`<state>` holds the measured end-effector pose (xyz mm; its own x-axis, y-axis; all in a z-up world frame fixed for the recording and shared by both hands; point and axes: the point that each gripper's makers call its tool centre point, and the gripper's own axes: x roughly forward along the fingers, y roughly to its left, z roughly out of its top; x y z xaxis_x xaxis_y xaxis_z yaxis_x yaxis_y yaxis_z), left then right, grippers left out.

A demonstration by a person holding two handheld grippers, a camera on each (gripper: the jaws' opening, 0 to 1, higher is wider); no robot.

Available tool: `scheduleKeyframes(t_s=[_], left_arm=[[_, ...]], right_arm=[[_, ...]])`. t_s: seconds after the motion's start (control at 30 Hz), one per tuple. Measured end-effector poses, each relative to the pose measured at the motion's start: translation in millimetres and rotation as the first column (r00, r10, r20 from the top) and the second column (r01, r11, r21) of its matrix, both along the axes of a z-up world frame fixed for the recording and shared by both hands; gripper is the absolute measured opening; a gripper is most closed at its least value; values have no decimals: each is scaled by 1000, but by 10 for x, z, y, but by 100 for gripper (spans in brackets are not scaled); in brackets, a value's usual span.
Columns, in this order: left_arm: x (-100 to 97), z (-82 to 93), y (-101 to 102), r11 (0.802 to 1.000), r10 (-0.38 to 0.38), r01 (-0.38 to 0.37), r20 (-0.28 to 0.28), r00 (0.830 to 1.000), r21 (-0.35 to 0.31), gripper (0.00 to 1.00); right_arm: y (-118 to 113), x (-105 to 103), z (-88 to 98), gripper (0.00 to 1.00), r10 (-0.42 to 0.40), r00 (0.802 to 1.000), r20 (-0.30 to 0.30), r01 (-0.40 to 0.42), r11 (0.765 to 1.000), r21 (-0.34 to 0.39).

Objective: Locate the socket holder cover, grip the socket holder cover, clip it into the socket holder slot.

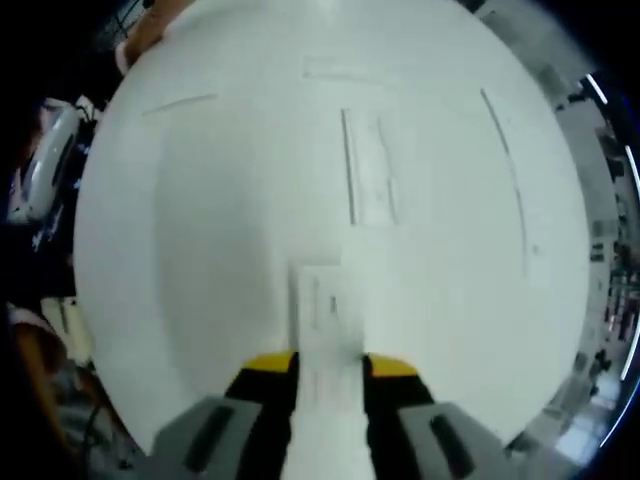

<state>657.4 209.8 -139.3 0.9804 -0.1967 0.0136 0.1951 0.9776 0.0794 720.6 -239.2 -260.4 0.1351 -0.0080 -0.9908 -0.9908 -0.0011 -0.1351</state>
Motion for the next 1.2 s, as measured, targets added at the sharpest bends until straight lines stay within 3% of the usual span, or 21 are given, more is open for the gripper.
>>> scheduleKeyframes(t_s=[0.3, 0.6, 1.2], left_arm=[[15, 5, -6, 1000, -1, 1, 5, 1000, -1, 82], [-34, -21, 22, 1000, -2, 2, 3, 1000, 3, 81], [-20, 16, -22, 1000, -2, 2, -5, 1000, 9, 81]], right_arm=[[-9, 219, -4, 28, -28, 1000, 8, 28, 1000, 10], [23, 274, -62, 28, -52, 999, -5, 52, 999, -5], [123, 302, -102, 28, -16, 999, -41, 17, 1000, 21]])
